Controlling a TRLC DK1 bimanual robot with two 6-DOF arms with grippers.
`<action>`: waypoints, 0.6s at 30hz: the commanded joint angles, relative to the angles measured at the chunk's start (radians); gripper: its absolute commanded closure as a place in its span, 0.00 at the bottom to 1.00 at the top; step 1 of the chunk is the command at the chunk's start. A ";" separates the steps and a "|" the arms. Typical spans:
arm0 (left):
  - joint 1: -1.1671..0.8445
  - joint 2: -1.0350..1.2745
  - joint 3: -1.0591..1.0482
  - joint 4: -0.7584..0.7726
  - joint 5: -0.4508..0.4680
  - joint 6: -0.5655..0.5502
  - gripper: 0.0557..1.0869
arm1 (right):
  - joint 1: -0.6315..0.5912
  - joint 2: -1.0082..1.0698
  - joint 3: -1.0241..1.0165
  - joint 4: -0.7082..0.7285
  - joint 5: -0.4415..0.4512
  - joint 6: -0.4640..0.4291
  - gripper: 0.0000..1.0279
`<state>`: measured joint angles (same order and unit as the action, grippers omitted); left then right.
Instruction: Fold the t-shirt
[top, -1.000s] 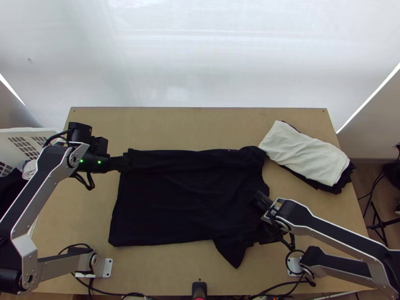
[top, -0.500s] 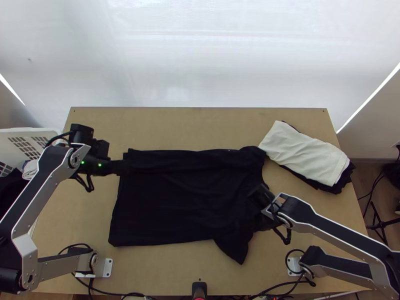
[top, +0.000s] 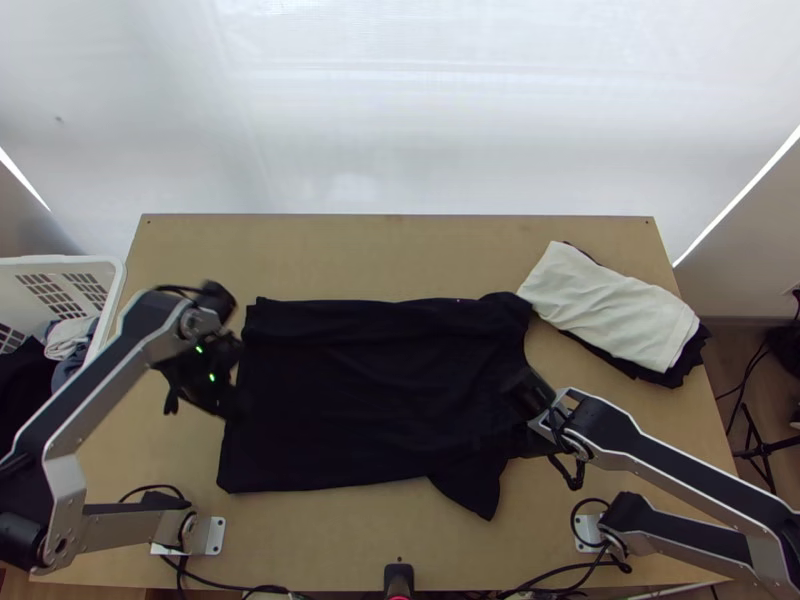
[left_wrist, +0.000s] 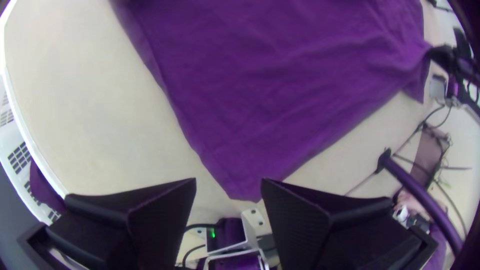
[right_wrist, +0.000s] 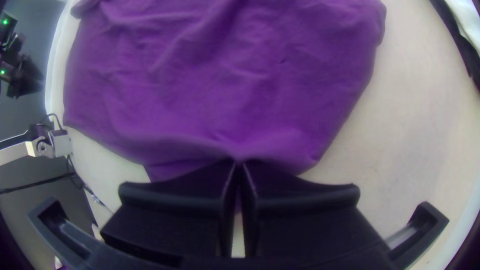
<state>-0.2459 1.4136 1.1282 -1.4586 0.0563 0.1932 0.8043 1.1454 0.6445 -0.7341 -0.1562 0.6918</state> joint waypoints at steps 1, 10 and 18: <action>-0.237 -0.018 -0.084 -0.097 -0.085 0.032 0.36 | 0.001 -0.004 0.001 0.002 0.001 0.003 0.97; -0.388 0.090 -0.183 0.017 -0.082 -0.037 0.36 | -0.001 -0.007 0.001 0.004 0.001 0.005 0.97; -0.521 0.110 -0.295 0.103 -0.084 -0.072 0.48 | -0.010 -0.007 0.000 0.004 0.001 0.003 0.97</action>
<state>-0.6514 1.5013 0.9180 -1.4052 -0.0242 0.1455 0.8009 1.1385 0.6453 -0.7300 -0.1535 0.6952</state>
